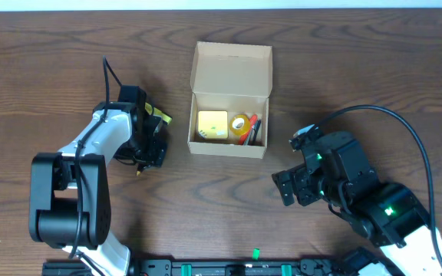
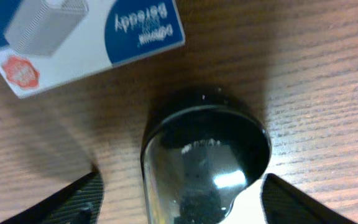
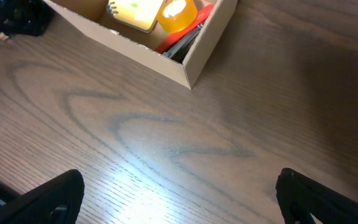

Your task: Pack container

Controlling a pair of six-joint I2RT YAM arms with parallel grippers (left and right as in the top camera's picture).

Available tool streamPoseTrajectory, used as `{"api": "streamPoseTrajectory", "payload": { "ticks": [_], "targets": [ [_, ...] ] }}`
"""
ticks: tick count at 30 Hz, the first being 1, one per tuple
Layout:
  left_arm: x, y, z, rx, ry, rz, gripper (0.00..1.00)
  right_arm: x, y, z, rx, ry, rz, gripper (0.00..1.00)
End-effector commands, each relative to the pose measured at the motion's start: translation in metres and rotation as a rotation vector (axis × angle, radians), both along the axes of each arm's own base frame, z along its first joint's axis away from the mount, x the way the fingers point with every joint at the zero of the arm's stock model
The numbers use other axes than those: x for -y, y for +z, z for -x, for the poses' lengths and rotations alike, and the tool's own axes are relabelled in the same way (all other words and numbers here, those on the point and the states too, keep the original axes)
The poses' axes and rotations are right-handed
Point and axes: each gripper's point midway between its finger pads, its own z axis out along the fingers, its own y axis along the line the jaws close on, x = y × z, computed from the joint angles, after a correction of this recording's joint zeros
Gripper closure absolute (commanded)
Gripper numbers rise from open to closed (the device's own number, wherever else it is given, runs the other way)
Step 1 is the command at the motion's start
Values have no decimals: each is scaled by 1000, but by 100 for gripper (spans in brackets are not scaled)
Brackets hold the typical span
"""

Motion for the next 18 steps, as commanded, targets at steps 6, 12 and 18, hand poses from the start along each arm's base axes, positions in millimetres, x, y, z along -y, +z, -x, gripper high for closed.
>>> {"api": "streamPoseTrajectory", "payload": {
  "ticks": [6, 12, 18],
  "targets": [
    [-3, -1, -6, 4, 32, -25, 42, 2, 3, -1, 13, 1, 0, 1],
    [-19, -1, -7, 12, 82, -118, 51, 2, 3, -1, 13, 1, 0, 1],
    [-20, -1, -7, 13, 147, -126, 64, 2, 3, -1, 13, 1, 0, 1]
  ]
}}
